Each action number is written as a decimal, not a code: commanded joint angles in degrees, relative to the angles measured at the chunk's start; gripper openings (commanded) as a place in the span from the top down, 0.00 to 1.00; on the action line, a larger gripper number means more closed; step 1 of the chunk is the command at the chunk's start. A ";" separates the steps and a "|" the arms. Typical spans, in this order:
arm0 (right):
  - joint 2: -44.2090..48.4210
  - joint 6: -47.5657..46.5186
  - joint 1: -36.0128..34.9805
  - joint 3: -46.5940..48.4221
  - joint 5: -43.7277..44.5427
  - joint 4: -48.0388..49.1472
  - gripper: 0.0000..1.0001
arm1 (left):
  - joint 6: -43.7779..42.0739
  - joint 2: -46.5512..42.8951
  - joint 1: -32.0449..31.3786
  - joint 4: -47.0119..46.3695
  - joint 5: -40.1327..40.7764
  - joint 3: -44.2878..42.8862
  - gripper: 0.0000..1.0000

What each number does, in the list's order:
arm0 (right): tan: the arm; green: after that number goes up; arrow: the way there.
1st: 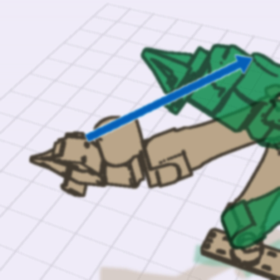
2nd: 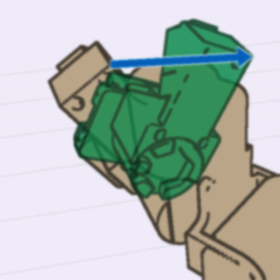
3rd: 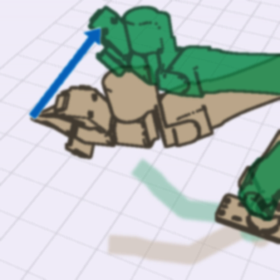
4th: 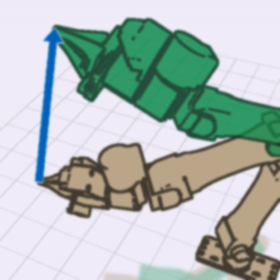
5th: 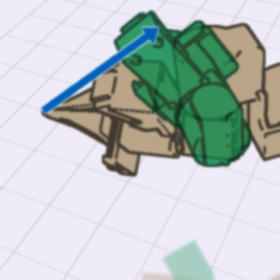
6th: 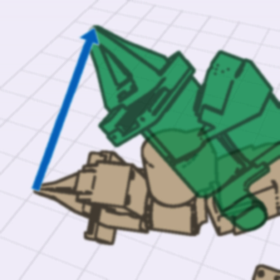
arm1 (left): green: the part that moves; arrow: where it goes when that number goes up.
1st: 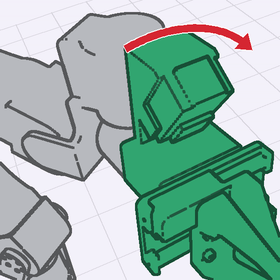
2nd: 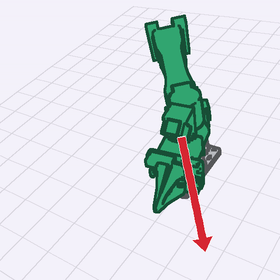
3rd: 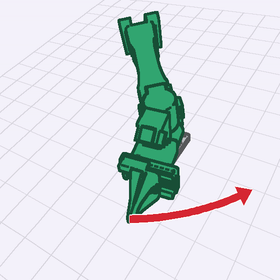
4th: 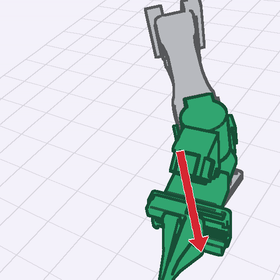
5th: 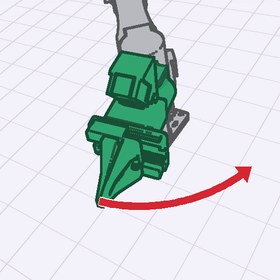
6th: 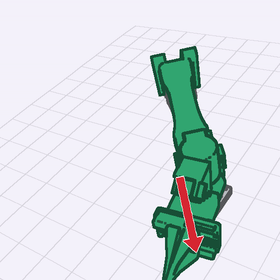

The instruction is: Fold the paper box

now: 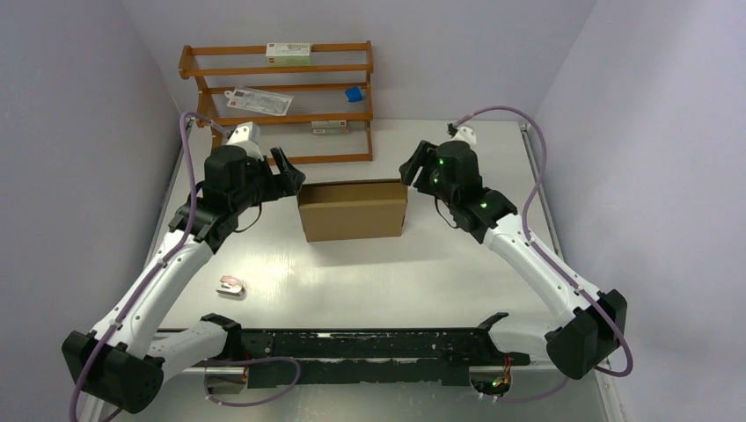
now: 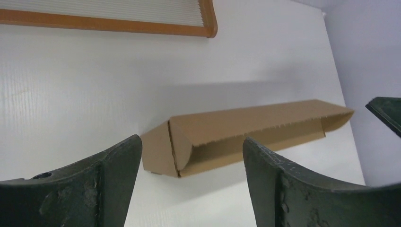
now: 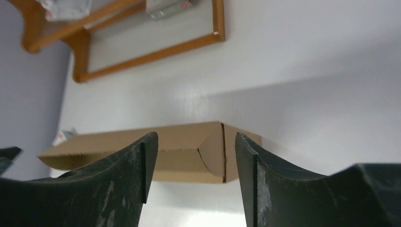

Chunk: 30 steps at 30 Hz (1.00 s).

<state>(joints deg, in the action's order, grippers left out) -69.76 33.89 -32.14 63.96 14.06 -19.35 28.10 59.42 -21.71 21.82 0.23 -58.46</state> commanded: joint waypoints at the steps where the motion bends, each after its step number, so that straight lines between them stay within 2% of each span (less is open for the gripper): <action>1: 0.15 8.96 2.58 -1.99 -3.17 7.35 0.37 | 5.62 2.83 2.46 -6.39 -4.79 0.17 0.18; 8: -1.61 11.73 2.90 -6.85 -6.16 10.08 0.47 | 8.08 5.16 2.55 -9.22 -5.54 4.86 0.25; 13: -0.74 11.07 2.89 -12.18 -8.81 12.79 0.60 | 8.75 5.80 2.55 -11.23 -8.31 8.53 0.36; 17: 0.99 10.19 2.86 -16.73 -9.86 15.08 0.62 | 8.97 6.02 2.56 -12.06 -11.11 11.09 0.42; 25: 4.24 10.17 2.84 -26.07 -10.73 21.48 0.61 | 8.77 4.50 2.56 -12.69 -12.12 16.79 0.38; 30: 3.25 10.58 2.83 -30.94 -11.73 27.71 0.62 | 8.33 2.48 2.63 -11.76 -9.38 17.48 0.32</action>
<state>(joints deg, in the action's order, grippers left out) -64.38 45.10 -29.41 38.46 3.55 9.89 37.30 64.05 -19.29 8.12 -9.76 -41.21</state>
